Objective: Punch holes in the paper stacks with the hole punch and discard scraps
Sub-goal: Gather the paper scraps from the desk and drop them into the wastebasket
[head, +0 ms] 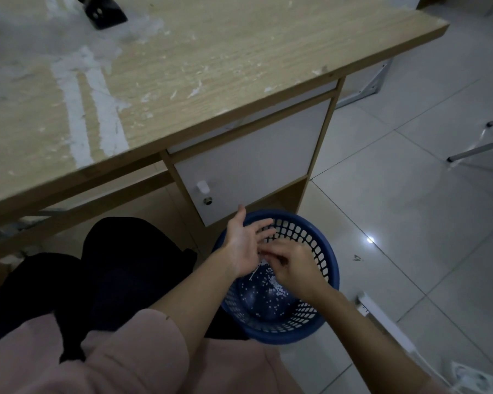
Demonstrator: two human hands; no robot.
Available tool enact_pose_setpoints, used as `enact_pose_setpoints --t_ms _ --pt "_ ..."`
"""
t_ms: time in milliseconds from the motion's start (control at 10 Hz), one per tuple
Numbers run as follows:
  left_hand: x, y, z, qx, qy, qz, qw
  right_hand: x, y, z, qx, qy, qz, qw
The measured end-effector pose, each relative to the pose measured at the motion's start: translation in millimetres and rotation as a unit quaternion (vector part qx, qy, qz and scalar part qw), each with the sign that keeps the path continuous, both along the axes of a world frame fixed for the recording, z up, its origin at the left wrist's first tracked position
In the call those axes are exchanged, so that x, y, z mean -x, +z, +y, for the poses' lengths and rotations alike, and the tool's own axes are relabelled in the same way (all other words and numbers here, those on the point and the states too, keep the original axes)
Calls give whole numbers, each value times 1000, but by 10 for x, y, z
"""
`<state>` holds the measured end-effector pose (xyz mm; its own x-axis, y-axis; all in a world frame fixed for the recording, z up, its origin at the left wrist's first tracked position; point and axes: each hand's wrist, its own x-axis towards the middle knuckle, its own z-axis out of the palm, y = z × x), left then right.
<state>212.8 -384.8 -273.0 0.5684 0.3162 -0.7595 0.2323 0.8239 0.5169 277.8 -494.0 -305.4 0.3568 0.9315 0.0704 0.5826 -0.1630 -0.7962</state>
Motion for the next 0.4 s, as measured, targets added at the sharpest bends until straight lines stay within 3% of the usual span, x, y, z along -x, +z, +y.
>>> enact_pose_setpoints --t_ms 200,300,400 --pt "33 11 13 -46 -67 23 996 7 -179 -69 122 -32 -105 986" --pt "39 63 20 -112 -169 79 976 -53 -126 -23 154 -43 -65 985" --pt "58 114 57 -214 -279 146 925 -168 -34 74 253 20 -25 967"
